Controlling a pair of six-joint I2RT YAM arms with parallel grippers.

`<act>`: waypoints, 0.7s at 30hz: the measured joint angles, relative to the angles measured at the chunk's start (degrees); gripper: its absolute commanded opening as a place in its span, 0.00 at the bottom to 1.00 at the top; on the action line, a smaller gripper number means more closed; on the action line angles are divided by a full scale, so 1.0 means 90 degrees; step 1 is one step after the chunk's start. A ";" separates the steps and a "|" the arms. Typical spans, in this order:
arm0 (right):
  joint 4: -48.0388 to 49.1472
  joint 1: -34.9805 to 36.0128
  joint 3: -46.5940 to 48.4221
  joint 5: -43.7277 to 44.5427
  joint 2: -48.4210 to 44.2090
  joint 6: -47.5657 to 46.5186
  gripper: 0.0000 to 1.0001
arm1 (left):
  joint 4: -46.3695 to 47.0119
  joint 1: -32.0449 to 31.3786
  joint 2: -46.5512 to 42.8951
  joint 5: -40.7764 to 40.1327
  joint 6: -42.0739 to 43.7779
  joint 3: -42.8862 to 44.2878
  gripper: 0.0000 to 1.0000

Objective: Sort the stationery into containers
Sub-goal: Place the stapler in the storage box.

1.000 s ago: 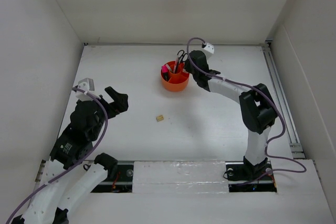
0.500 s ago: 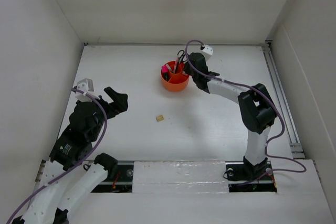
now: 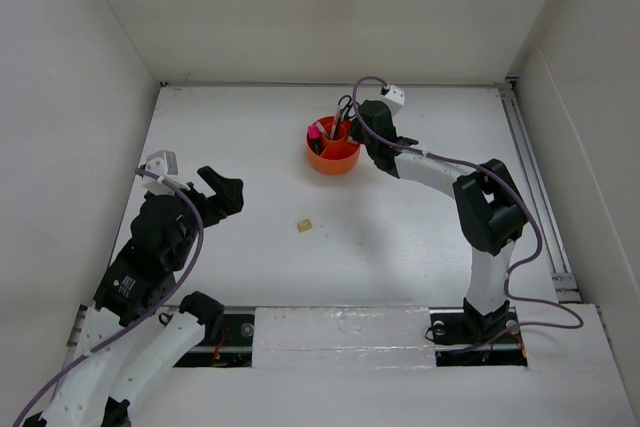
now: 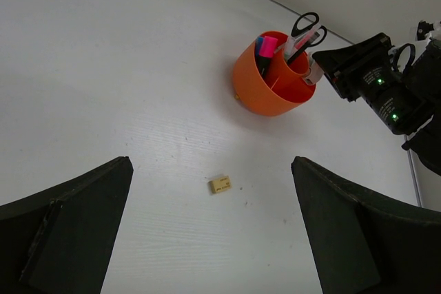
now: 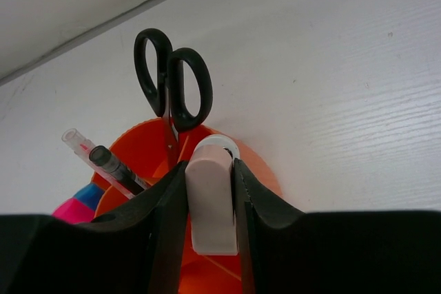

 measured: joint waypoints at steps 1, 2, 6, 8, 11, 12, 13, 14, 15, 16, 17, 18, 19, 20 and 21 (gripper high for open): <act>0.0002 0.0000 0.0000 -0.0015 0.0000 -0.0005 0.38 | 0.0000 0.0000 0.0000 0.0000 0.0000 0.0000 1.00; 0.0002 0.0000 0.0000 -0.0027 0.0000 -0.0019 0.41 | 0.0000 0.0000 0.0000 0.0000 0.0000 0.0000 1.00; 0.0002 0.0000 0.0000 -0.0078 0.0000 -0.0066 0.50 | 0.0000 0.0000 0.0000 0.0000 0.0000 0.0000 1.00; 0.0010 0.0000 0.0000 -0.0102 0.0000 -0.0078 0.52 | 0.0000 0.0000 0.0000 0.0000 0.0000 0.0000 1.00; 0.0024 0.0000 -0.0002 -0.0146 0.0000 -0.0085 0.52 | 0.0000 0.0000 0.0000 0.0000 0.0000 0.0000 1.00; 0.0032 0.0000 -0.0002 -0.0153 0.0000 -0.0087 0.52 | 0.0000 0.0000 0.0000 0.0000 0.0000 0.0000 1.00; 0.0039 0.0000 -0.0002 -0.0170 0.0000 -0.0087 0.52 | 0.0000 0.0000 0.0000 0.0002 0.0000 0.0000 1.00; 0.0051 0.0000 -0.0002 -0.0189 0.0000 -0.0087 0.52 | 0.0000 0.0000 -0.0005 0.0000 0.0000 0.0000 1.00; 0.0058 0.0000 -0.0002 -0.0206 0.0000 -0.0087 0.53 | 0.0000 0.0000 -0.0012 0.0000 0.0000 0.0000 1.00; 0.0075 0.0000 -0.0002 -0.0223 0.0000 -0.0087 0.53 | 0.0000 0.0000 -0.0027 0.0002 0.0000 0.0000 1.00; 0.0092 0.0000 -0.0002 -0.0243 -0.0002 -0.0087 0.53 | 0.0000 0.0000 -0.0039 0.0002 0.0000 0.0000 1.00; 0.0114 0.0000 -0.0012 -0.0257 -0.0012 -0.0087 0.53 | 0.0002 0.0000 -0.0051 0.0000 0.0000 0.0000 1.00; 0.0136 0.0000 -0.0041 -0.0272 -0.0036 -0.0087 0.55 | 0.0002 0.0000 -0.0056 0.0002 0.0000 0.0000 1.00; 0.0143 0.0000 -0.0092 -0.0291 -0.0085 -0.0095 0.58 | 0.0002 0.0000 -0.0061 0.0002 0.0000 0.0000 1.00; 0.0134 0.0000 -0.0148 -0.0284 -0.0148 -0.0107 0.66 | 0.0002 0.0000 -0.0063 0.0002 0.0000 0.0000 1.00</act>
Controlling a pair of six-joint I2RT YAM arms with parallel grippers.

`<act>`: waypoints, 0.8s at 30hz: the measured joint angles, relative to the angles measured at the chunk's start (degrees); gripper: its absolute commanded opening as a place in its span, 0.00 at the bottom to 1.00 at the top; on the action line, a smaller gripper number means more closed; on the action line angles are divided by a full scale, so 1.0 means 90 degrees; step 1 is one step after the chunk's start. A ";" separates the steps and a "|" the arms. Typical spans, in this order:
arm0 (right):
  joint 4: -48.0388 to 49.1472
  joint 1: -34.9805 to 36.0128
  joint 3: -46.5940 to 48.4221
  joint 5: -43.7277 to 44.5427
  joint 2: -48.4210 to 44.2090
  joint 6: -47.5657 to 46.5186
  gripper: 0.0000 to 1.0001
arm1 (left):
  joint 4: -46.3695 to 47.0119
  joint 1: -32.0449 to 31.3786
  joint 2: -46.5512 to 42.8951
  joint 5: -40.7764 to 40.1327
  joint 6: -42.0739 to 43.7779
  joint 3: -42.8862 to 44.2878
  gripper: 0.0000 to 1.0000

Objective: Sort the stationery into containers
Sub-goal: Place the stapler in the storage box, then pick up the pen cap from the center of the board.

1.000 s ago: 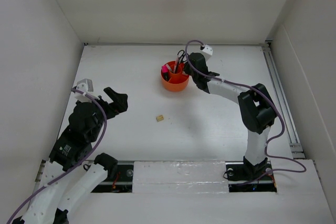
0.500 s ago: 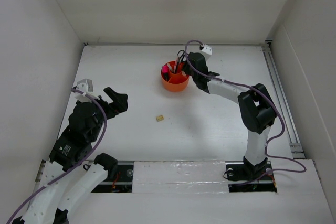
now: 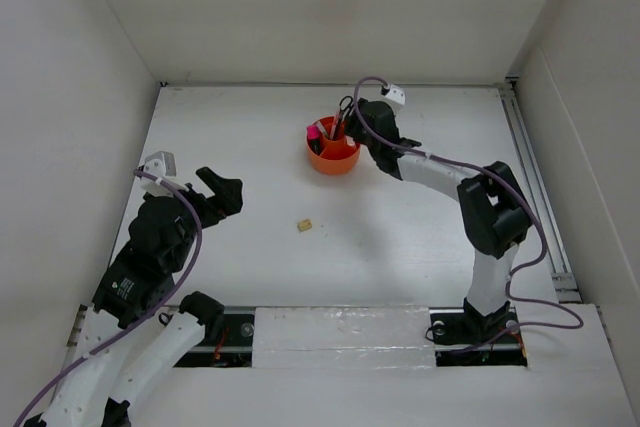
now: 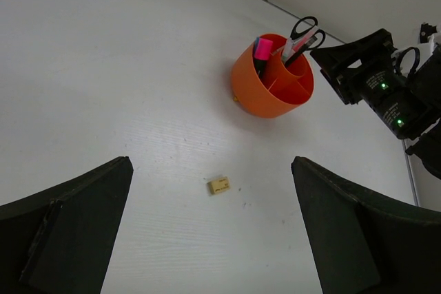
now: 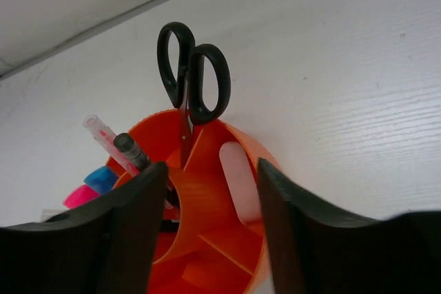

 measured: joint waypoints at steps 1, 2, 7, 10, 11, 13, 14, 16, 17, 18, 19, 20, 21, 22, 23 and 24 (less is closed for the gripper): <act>0.0007 0.0019 -0.0058 0.0022 -0.0080 -0.0024 0.71 | 0.0000 0.0000 -0.0005 0.0000 0.0000 0.0000 1.00; -0.0002 0.0041 -0.0126 0.0097 -0.0192 -0.0117 0.91 | 0.0000 0.0000 -0.0005 0.0000 0.0000 0.0000 1.00; -0.0272 0.0517 -0.0306 0.0967 -0.0976 -0.0340 1.00 | 0.0000 0.0000 -0.0005 -0.0007 -0.0002 0.0000 1.00; -0.0537 0.0979 -0.0306 0.1637 -0.1460 -0.0384 1.00 | 0.0000 0.0000 0.0000 -0.0029 -0.0002 0.0000 1.00; -0.0663 0.1132 -0.0308 0.1792 -0.1596 -0.0364 1.00 | 0.0002 0.0000 0.0002 -0.0032 -0.0002 0.0000 1.00; -0.0874 0.1372 -0.0367 0.2004 -0.1829 -0.0240 1.00 | 0.0002 0.0000 0.0010 -0.0032 -0.0002 0.0000 1.00; -0.0974 0.1450 -0.0432 0.2040 -0.1926 -0.0160 1.00 | 0.0002 0.0000 0.0017 -0.0034 -0.0002 0.0000 1.00; -0.1168 0.1583 -0.0680 0.2023 -0.2147 0.0024 1.00 | -0.0002 0.0000 0.0034 -0.0034 -0.0002 0.0000 1.00; -0.1309 0.1654 -0.0801 0.1938 -0.2239 0.0117 1.00 | -0.0002 0.0000 0.0036 -0.0039 -0.0007 0.0000 1.00; -0.1435 0.1727 -0.0882 0.1894 -0.2290 0.0185 1.00 | -0.0005 0.0000 0.0036 -0.0051 -0.0007 0.0000 1.00; -0.1596 0.1829 -0.0937 0.1899 -0.2312 0.0260 1.00 | -0.0002 0.0000 0.0029 -0.0068 -0.0010 0.0000 1.00; -0.1732 0.1984 -0.0988 0.1921 -0.2317 0.0384 1.00 | -0.0002 0.0000 0.0027 -0.0085 -0.0010 0.0000 1.00; -0.1931 0.2188 -0.1003 0.1989 -0.2302 0.0566 1.00 | -0.0002 0.0000 0.0024 -0.0100 -0.0019 0.0000 1.00; -0.2166 0.2441 -0.0991 0.2091 -0.2268 0.0828 1.00 | -0.0002 0.0000 0.0024 -0.0107 -0.0032 0.0000 1.00; -0.2431 0.2705 -0.0937 0.2186 -0.2191 0.1183 1.00 | -0.0005 0.0000 0.0024 -0.0114 -0.0051 0.0000 1.00; -0.2691 0.2960 -0.0840 0.2259 -0.2072 0.1511 1.00 | -0.0005 0.0000 0.0024 -0.0121 -0.0053 0.0000 1.00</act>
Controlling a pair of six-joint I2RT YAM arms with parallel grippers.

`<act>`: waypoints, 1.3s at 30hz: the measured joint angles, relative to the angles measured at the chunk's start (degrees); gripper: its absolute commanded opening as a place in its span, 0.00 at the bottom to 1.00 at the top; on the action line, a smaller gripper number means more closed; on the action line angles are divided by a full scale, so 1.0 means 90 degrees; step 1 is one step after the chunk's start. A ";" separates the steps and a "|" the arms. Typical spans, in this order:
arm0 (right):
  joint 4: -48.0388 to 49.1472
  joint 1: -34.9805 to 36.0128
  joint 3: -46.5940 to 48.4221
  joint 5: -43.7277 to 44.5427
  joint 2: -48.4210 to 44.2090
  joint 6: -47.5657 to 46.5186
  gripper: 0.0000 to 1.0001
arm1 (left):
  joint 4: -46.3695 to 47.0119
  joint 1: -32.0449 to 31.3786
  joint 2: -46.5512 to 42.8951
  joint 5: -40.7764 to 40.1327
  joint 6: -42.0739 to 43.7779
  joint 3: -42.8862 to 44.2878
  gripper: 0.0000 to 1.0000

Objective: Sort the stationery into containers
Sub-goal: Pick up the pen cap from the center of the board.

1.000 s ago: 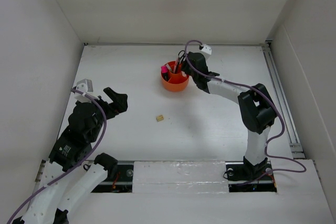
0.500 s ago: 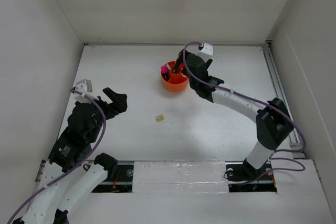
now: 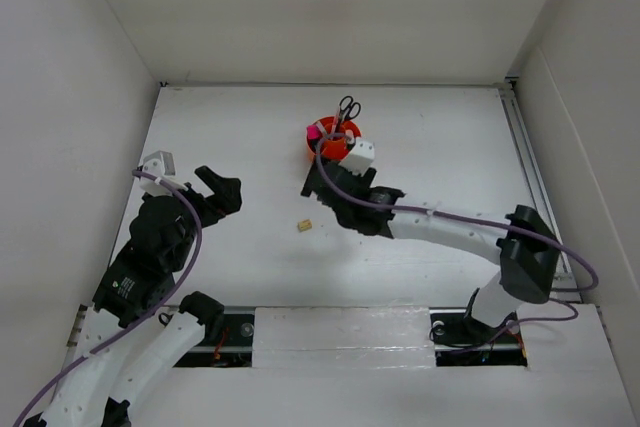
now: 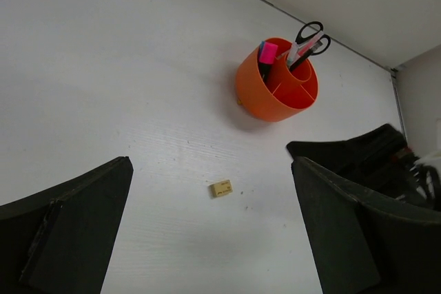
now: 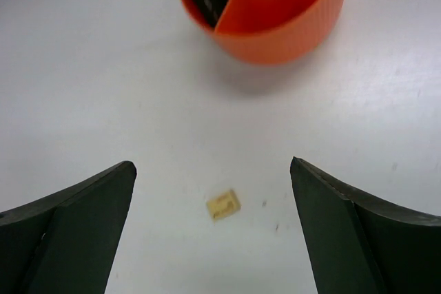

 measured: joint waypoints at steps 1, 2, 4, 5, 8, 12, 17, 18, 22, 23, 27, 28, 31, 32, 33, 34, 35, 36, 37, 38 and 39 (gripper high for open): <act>-0.0459 0.0294 0.0260 0.0102 0.0216 0.0401 1.00 | 0.0000 0.0000 0.0000 -0.0017 -0.0005 0.0000 1.00; -0.0850 0.0415 0.0435 0.0168 0.0364 0.0789 1.00 | -0.0002 0.0000 0.0000 -0.0036 -0.0007 0.0000 1.00; -0.1902 0.0884 0.1547 0.0257 0.1270 0.1853 1.00 | -0.0007 0.0000 0.0002 -0.0073 -0.0032 0.0000 1.00; -0.2550 0.1001 0.2164 0.0253 0.1736 0.2378 1.00 | -0.0010 0.0000 0.0002 -0.0090 -0.0046 0.0000 1.00; -0.4104 0.1117 0.4031 0.0056 0.3235 0.3774 1.00 | -0.0027 0.0000 -0.0002 -0.0136 -0.0073 0.0000 1.00; -0.5117 0.1073 0.4694 -0.0248 0.4201 0.4673 0.97 | -0.0049 0.0000 -0.0114 -0.0177 -0.0100 -0.0005 1.00; -0.5243 0.1027 0.3424 -0.0389 0.3820 0.5156 0.93 | -0.0053 0.0000 -0.0202 -0.0202 -0.0119 -0.0005 1.00; -0.5246 0.1018 0.3220 -0.0398 0.3694 0.5204 0.91 | -0.0051 0.0000 -0.0209 -0.0202 -0.0119 -0.0005 1.00; -0.5132 0.0928 0.3082 -0.0406 0.3449 0.5326 0.90 | -0.0053 0.0000 -0.0209 -0.0199 -0.0119 -0.0005 1.00; -0.5098 0.0906 0.3113 -0.0415 0.3441 0.5338 0.90 | -0.0053 0.0000 -0.0209 -0.0199 -0.0119 -0.0005 1.00; -0.4996 0.0821 0.3223 -0.0525 0.3497 0.5338 0.90 | -0.0056 0.0000 -0.0294 -0.0199 -0.0119 -0.0005 1.00; -0.4976 0.0809 0.3259 -0.0542 0.3521 0.5338 0.90 | -0.0051 0.0000 -0.0340 -0.0199 -0.0119 -0.0005 1.00; -0.4874 0.0726 0.3334 -0.0588 0.3594 0.5340 0.89 | -0.0049 0.0000 -0.0452 -0.0199 -0.0119 -0.0005 1.00; -0.4830 0.0697 0.3344 -0.0619 0.3616 0.5340 0.89 | -0.0051 0.0000 -0.0464 -0.0199 -0.0119 -0.0005 1.00; -0.4770 0.0675 0.3347 -0.0651 0.3631 0.5336 0.89 | -0.0051 0.0000 -0.0466 -0.0199 -0.0119 -0.0005 1.00; -0.4721 0.0646 0.3349 -0.0687 0.3653 0.5333 0.89 | -0.0051 0.0000 -0.0469 -0.0199 -0.0117 -0.0005 1.00; -0.4704 0.0612 0.3361 -0.0721 0.3672 0.5331 0.89 | -0.0053 0.0000 -0.0469 -0.0194 -0.0119 -0.0005 1.00; -0.4704 0.0590 0.3398 -0.0760 0.3704 0.5333 0.87 | -0.0051 0.0000 -0.0469 -0.0194 -0.0119 -0.0005 1.00; -0.4690 0.0551 0.3453 -0.0799 0.3747 0.5326 0.87 | -0.0051 0.0000 -0.0469 -0.0194 -0.0117 -0.0005 1.00; -0.4675 0.0520 0.3502 -0.0831 0.3781 0.5323 0.87 | -0.0051 0.0000 -0.0469 -0.0194 -0.0119 -0.0005 1.00; -0.4653 0.0503 0.3555 -0.0862 0.3825 0.5319 0.86 | -0.0051 0.0000 -0.0469 -0.0194 -0.0119 -0.0005 1.00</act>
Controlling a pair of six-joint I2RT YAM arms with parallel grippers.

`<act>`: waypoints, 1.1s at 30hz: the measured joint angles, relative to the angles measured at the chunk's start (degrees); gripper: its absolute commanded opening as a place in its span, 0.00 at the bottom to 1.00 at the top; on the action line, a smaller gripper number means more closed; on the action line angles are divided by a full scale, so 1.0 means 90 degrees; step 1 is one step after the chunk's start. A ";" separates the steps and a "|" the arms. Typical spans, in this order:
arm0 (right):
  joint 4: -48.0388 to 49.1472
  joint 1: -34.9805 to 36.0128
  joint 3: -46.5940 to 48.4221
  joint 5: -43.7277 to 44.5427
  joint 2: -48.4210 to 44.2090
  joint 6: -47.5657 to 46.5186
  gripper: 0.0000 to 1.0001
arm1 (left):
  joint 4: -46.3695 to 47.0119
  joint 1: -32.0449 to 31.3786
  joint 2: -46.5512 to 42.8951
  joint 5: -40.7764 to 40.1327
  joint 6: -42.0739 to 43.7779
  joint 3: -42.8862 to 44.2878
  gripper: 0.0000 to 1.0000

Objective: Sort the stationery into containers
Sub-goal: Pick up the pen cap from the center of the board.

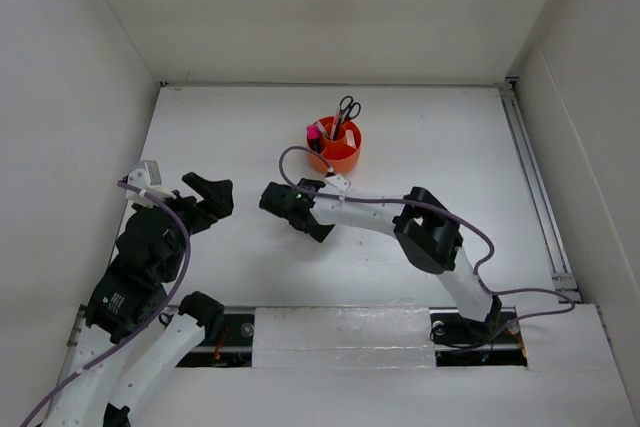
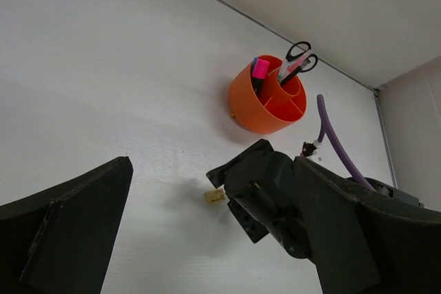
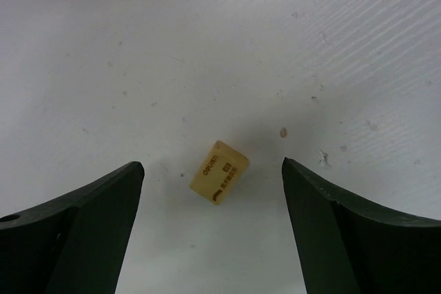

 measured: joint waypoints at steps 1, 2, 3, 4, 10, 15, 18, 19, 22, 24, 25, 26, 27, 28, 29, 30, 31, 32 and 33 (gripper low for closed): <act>0.0027 -0.0027 0.0044 -0.0041 0.0041 -0.0002 0.86 | 0.0000 0.0000 -0.0002 0.0000 0.0000 0.0000 1.00; 0.0051 -0.0051 0.0073 -0.0078 0.0085 -0.0005 0.82 | 0.0000 0.0000 -0.0010 0.0002 0.0000 0.0000 1.00; 0.0063 -0.0063 0.0102 -0.0109 0.0165 -0.0017 0.82 | 0.0000 0.0000 -0.0029 0.0002 0.0000 0.0000 1.00; 0.0049 -0.0063 0.0129 -0.0158 0.0180 -0.0022 0.81 | 0.0000 0.0000 -0.0049 0.0002 0.0000 0.0000 1.00; -0.0041 -0.0112 0.0384 -0.0381 0.0335 -0.0046 0.68 | 0.0007 0.0000 -0.0189 0.0005 0.0002 -0.0029 1.00; -0.0134 -0.0143 0.0449 -0.0593 0.0381 -0.0078 0.56 | 0.0007 0.0000 -0.0253 0.0005 0.0002 -0.0029 1.00; -0.0163 -0.0148 0.0444 -0.0704 0.0384 -0.0083 0.46 | 0.0005 0.0000 -0.0277 0.0005 0.0000 -0.0029 1.00; -0.0168 -0.0146 0.0440 -0.0733 0.0384 -0.0083 0.43 | 0.0007 0.0000 -0.0289 0.0005 0.0000 -0.0029 1.00; -0.0160 -0.0172 0.0415 -0.0784 0.0384 -0.0080 0.41 | 0.0010 0.0000 -0.0328 0.0005 0.0005 -0.0029 1.00; -0.0153 -0.0187 0.0413 -0.0809 0.0384 -0.0100 0.38 | 0.0007 0.0000 -0.0328 0.0022 0.0005 -0.0029 1.00; -0.0148 -0.0194 0.0413 -0.0835 0.0384 -0.0121 0.34 | 0.0005 0.0000 -0.0330 0.0027 0.0005 -0.0029 1.00; -0.0126 -0.0209 0.0408 -0.0857 0.0384 -0.0153 0.32 | 0.0007 0.0000 -0.0340 0.0039 0.0005 -0.0029 1.00; -0.0114 -0.0221 0.0403 -0.0886 0.0384 -0.0168 0.28 | 0.0007 0.0000 -0.0352 0.0041 0.0005 -0.0029 1.00; -0.0097 -0.0238 0.0396 -0.0916 0.0384 -0.0197 0.25 | 0.0007 0.0000 -0.0364 0.0044 0.0005 -0.0029 1.00; -0.0073 -0.0253 0.0374 -0.0950 0.0381 -0.0216 0.02 | 0.0010 0.0000 -0.0384 0.0051 0.0005 -0.0029 1.00; -0.0015 -0.0267 0.0350 -0.1022 0.0369 -0.0248 0.00 | 0.0002 0.0000 -0.0396 0.0051 0.0005 -0.0029 1.00; 0.0027 -0.0289 0.0304 -0.1052 0.0347 -0.0272 0.00 | 0.0005 0.0000 -0.0413 0.0051 0.0005 -0.0029 1.00; 0.0109 -0.0311 0.0223 -0.1105 0.0299 -0.0306 0.00 | 0.0007 0.0000 -0.0427 0.0051 0.0005 -0.0029 1.00; 0.0219 -0.0340 0.0117 -0.1163 0.0238 -0.0355 0.00 | 0.0005 0.0000 -0.0440 0.0051 0.0005 -0.0029 1.00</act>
